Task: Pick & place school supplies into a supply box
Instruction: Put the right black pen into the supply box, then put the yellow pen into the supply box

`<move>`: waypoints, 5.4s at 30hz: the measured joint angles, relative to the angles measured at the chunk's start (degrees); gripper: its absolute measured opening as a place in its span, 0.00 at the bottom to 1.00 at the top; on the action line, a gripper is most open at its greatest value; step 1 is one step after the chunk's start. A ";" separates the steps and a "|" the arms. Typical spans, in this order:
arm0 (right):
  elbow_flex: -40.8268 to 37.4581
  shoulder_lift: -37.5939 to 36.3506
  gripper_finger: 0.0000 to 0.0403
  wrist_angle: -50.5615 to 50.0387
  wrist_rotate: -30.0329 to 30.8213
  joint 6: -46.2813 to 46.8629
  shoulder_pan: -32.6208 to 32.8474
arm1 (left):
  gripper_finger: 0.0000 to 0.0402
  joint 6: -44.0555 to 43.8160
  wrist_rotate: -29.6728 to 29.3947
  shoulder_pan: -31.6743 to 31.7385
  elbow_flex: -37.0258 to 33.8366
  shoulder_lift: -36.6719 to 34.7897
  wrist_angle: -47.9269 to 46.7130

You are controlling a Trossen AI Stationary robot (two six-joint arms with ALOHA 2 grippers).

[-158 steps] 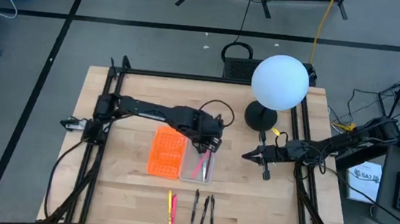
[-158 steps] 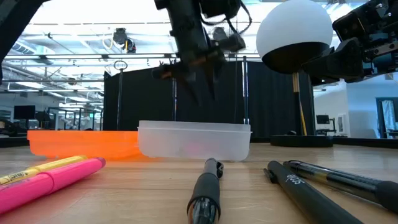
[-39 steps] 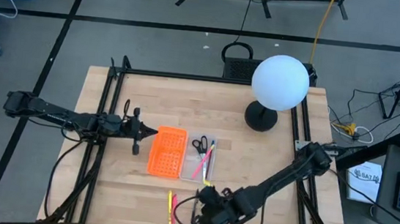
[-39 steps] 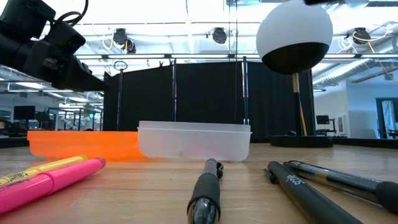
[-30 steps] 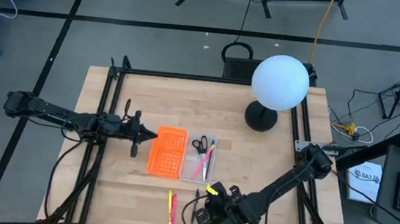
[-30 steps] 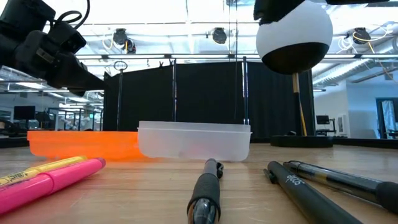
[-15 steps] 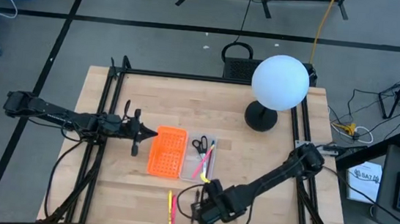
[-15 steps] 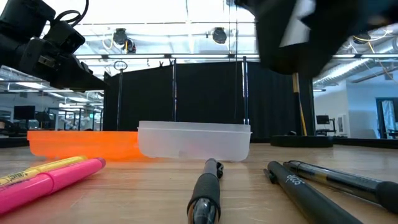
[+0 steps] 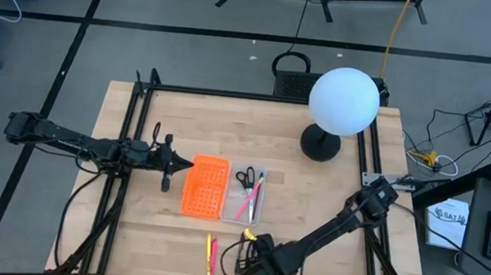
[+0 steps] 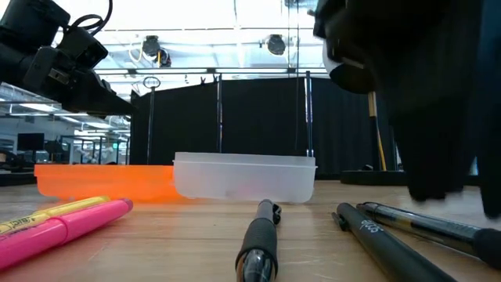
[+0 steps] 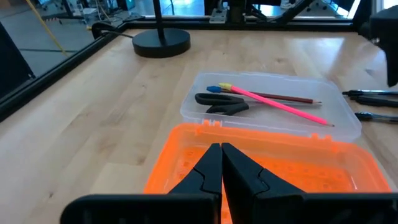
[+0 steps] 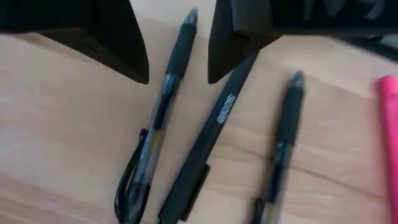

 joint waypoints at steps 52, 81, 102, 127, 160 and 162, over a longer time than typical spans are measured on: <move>-14.46 -20.45 0.05 19.88 15.36 -31.14 -19.74 | 0.05 5.04 -0.51 0.00 0.02 -0.02 0.04; -37.81 -19.90 0.21 42.93 2.95 -29.08 -30.37 | 0.05 6.84 -3.51 0.00 0.02 -0.02 0.55; -42.13 -42.12 0.18 47.88 25.45 -93.85 -20.65 | 0.05 8.87 -3.47 0.00 0.02 -0.02 -0.73; -90.81 -74.97 0.00 86.45 13.91 -104.98 -25.81 | 0.05 -1.33 -6.11 0.01 0.02 -0.02 5.50; -104.15 -76.78 0.00 108.20 3.09 -113.35 -29.30 | 0.01 -36.83 -25.73 -13.31 19.15 6.70 -30.33; -104.19 -76.83 0.00 107.25 3.06 -112.11 -29.18 | 0.01 -40.00 -26.41 -16.83 24.35 11.30 -34.34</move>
